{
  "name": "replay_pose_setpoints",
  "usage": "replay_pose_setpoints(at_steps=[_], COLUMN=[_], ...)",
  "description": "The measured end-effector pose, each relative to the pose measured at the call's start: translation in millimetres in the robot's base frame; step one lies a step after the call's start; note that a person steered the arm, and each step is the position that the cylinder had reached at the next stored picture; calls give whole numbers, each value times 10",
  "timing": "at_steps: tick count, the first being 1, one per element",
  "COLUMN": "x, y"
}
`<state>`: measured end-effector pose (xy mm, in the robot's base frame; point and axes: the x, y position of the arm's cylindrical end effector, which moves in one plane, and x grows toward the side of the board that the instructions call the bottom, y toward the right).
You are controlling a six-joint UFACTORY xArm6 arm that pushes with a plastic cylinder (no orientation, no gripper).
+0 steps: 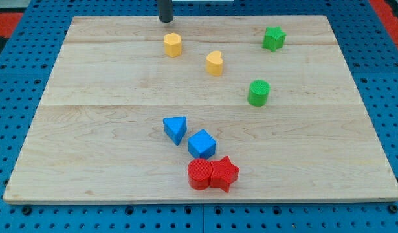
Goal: Locate the blue triangle in between the blue cube and green circle
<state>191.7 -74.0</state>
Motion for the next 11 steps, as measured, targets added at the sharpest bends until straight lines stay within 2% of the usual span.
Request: replay_pose_setpoints(at_steps=[1,2,3,4,5,6,8,10,11], x=[13,448,1162,1532,2224,2970,3066,3053,3046], y=[-81,-674,-710,-556,-529,-161,121,702,603])
